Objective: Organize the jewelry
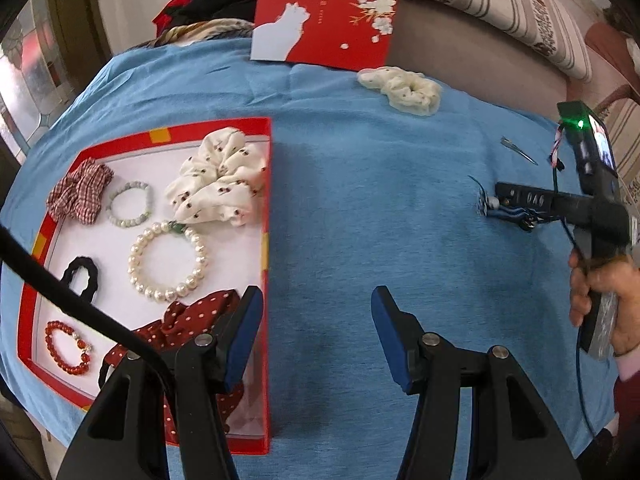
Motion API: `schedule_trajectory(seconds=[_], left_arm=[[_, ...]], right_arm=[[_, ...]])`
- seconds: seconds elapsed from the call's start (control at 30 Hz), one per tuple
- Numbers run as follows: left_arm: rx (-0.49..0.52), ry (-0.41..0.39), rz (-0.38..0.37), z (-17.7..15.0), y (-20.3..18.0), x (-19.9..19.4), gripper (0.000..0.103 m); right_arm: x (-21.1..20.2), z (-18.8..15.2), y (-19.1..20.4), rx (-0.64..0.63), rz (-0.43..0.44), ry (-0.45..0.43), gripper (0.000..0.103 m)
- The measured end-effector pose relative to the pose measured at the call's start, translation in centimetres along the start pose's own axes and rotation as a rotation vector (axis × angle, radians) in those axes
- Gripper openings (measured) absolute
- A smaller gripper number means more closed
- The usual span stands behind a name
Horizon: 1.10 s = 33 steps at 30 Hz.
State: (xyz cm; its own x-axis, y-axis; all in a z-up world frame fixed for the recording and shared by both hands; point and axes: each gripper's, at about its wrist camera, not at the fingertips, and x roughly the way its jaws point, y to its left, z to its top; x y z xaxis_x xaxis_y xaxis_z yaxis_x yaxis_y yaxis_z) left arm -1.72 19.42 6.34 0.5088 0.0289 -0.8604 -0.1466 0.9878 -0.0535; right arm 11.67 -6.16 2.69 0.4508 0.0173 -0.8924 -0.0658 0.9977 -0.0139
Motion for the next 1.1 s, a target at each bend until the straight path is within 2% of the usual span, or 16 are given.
schedule_trajectory(seconds=[0.07, 0.17, 0.27, 0.37, 0.43, 0.53, 0.6, 0.67, 0.8, 0.93, 1.1], left_arm=[[-0.018, 0.008, -0.004, -0.1, 0.5, 0.1, 0.055], [-0.04, 0.014, -0.01, -0.3, 1.1, 0.1, 0.055], [-0.044, 0.015, -0.015, -0.6, 1.1, -0.2, 0.055], [-0.037, 0.012, -0.026, -0.8, 0.8, -0.7, 0.055], [-0.026, 0.014, -0.035, -1.0, 0.4, -0.9, 0.055], [-0.013, 0.02, -0.057, -1.2, -0.4, -1.0, 0.055], [-0.002, 0.023, -0.079, -1.3, -1.4, -1.0, 0.055], [0.011, 0.027, -0.101, -1.4, -2.5, -0.9, 0.055], [0.048, 0.041, -0.138, -1.7, -4.8, -0.5, 0.055], [0.061, 0.058, -0.179, -1.7, -6.8, 0.2, 0.055], [0.046, 0.075, -0.175, -1.4, -7.0, 0.7, 0.055]], right_arm=[[-0.5, -0.9, 1.0, -0.012, 0.05, 0.015, 0.035], [-1.8, -3.5, 1.9, -0.018, 0.197, 0.053, 0.036], [-3.9, -6.8, 2.9, -0.075, 0.285, 0.06, 0.041], [-5.9, -11.0, 1.8, -0.076, 0.366, 0.079, 0.041], [-6.7, -13.4, -0.3, -0.031, 0.365, 0.093, 0.046], [-7.9, -15.8, -4.0, 0.064, 0.372, 0.093, 0.046], [-8.7, -16.4, -6.0, 0.094, 0.284, 0.085, 0.046], [-9.4, -16.9, -7.5, 0.122, 0.237, 0.067, 0.046], [-10.8, -16.2, -9.3, 0.179, 0.256, 0.001, 0.046], [-10.6, -15.1, -7.2, 0.147, 0.349, -0.03, 0.049], [-8.6, -14.1, -2.3, 0.034, 0.338, -0.016, 0.053]])
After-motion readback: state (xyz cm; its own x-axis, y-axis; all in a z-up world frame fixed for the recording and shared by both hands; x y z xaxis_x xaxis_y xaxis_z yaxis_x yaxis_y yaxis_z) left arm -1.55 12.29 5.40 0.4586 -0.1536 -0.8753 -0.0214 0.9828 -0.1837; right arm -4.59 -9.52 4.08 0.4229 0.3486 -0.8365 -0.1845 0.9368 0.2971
